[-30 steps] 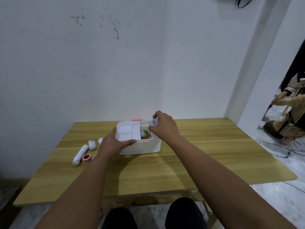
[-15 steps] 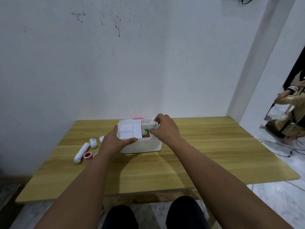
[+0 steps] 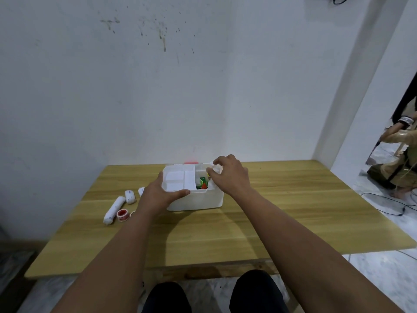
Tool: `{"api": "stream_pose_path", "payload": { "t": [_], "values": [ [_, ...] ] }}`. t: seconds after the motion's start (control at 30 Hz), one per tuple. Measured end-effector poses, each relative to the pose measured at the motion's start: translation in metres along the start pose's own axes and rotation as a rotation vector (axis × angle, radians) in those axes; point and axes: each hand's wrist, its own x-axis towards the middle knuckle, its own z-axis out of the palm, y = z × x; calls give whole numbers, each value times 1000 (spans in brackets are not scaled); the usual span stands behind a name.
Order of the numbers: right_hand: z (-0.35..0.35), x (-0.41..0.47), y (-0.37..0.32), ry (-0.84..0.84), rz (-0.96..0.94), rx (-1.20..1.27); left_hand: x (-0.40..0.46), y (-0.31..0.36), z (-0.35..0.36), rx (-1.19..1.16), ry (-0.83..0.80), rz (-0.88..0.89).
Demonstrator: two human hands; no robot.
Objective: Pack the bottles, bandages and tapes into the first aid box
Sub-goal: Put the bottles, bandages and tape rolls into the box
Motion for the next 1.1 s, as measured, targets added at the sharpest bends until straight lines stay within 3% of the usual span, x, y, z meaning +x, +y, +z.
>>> {"api": "stream_pose_path", "payload": {
  "t": [0.33,0.83,0.93,1.03,1.1],
  "values": [
    [22,11,5,-248,6,84,-1,2,2,9,31,1],
    [43,8,13,-145,7,169,-6,8,-21,-46,-25,9],
    [44,10,14,-139,1,187,-8,-2,-45,-89,112,-62],
    [45,10,15,-135,4,198,-6,-23,-68,110,276,-98],
    [46,11,15,-124,5,199,-5,-39,-82,287,300,-166]
  ]
}}
